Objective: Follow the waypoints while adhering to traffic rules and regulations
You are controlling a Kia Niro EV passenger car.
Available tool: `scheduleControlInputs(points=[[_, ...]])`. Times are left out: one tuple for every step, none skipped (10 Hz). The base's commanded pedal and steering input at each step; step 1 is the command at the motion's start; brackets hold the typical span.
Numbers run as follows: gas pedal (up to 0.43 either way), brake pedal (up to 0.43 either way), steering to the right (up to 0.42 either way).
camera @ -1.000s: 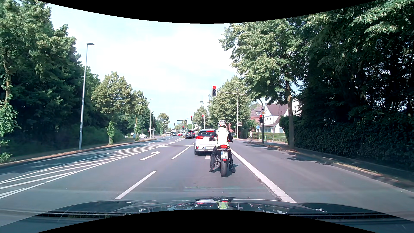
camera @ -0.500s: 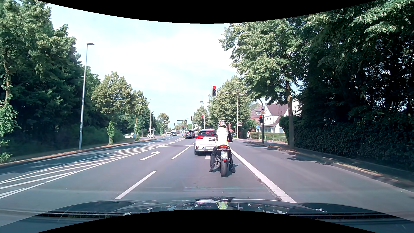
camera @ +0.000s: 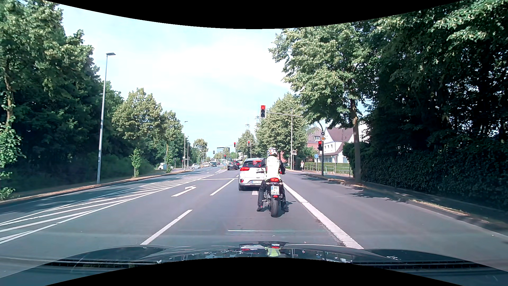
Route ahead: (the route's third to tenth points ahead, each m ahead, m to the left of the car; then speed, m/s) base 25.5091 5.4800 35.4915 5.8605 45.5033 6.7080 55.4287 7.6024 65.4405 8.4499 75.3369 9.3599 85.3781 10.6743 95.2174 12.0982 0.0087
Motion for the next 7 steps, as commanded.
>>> scheduleControlInputs(points=[[0.0,0.0,-0.007],[0.0,0.0,-0.007],[0.0,0.0,-0.007],[0.0,0.0,-0.007],[0.0,0.0,-0.007],[0.0,0.0,-0.007],[0.0,0.0,-0.007]])
